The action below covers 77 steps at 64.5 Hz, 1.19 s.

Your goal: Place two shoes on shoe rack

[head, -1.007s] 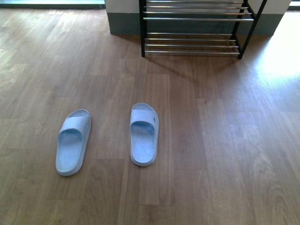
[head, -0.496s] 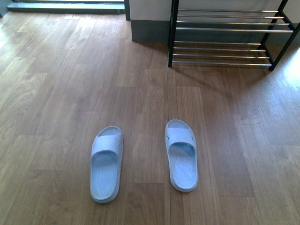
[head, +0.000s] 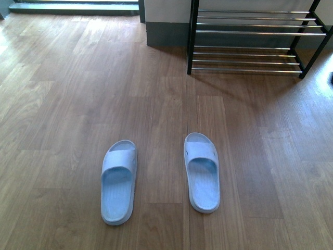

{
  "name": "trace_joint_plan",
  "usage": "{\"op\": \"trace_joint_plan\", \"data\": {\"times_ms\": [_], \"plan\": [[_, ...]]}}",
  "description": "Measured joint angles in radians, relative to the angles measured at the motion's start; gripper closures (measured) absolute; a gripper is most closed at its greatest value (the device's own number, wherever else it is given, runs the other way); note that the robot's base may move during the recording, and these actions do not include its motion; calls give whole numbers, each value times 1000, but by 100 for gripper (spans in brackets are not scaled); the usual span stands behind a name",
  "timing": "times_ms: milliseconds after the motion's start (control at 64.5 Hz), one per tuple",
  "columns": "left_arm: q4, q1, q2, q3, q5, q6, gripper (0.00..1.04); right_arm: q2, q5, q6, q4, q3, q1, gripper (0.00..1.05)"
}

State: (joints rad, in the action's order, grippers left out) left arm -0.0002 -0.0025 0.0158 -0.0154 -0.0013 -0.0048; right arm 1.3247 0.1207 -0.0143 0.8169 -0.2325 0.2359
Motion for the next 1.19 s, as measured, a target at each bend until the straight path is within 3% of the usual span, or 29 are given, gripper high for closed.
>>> {"op": "trace_joint_plan", "data": {"times_ms": [248, 511, 930, 1193], "plan": [[0, 0, 0, 0, 0, 0, 9, 668, -63, 2, 169, -272, 68, 9], [0, 0, 0, 0, 0, 0, 9, 1135, -129, -15, 141, -597, 84, 9], [0, 0, 0, 0, 0, 0, 9, 1545, -189, -66, -17, -1034, 41, 9], [0, 0, 0, 0, 0, 0, 9, 1657, -188, -79, -77, -1170, 3, 9]]}}
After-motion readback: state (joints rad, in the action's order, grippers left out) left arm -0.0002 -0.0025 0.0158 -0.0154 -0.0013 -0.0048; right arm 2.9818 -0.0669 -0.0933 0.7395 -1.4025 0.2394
